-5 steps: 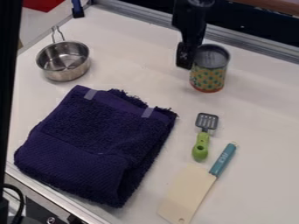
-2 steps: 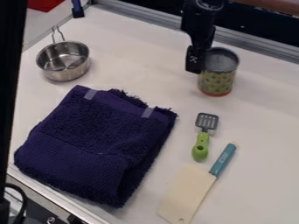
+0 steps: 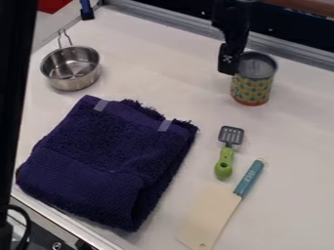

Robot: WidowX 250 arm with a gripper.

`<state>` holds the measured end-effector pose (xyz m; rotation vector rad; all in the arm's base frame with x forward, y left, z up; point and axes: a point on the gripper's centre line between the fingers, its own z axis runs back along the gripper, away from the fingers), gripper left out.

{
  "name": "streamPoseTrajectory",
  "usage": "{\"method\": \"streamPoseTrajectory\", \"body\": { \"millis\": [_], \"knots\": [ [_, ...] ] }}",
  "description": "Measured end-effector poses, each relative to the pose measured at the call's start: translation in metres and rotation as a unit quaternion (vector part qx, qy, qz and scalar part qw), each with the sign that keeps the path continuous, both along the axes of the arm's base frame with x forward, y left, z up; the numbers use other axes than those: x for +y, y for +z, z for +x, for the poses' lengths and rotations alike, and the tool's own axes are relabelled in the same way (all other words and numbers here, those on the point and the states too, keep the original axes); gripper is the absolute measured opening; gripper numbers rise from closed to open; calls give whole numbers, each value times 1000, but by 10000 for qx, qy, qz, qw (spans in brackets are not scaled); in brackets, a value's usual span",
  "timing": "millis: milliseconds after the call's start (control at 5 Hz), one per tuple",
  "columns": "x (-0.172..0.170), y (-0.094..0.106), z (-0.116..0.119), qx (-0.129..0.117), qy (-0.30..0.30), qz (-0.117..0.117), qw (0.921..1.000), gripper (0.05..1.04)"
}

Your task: Puts the can in the top right side of the table

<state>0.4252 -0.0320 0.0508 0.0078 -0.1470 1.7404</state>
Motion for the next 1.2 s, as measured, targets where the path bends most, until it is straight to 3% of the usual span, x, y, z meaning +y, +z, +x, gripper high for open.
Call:
{"method": "streamPoseTrajectory", "body": {
  "millis": [600, 800, 1000, 1200],
  "knots": [
    [-19, 3, 4, -16, 3, -216, 9998, 999],
    [-18, 6, 4, -14, 6, -185, 9998, 999],
    [2, 7, 4, -200, 48, -200, 9996, 999],
    [28, 33, 4, -359, 51, -330, 9988, 999]
  ]
}}
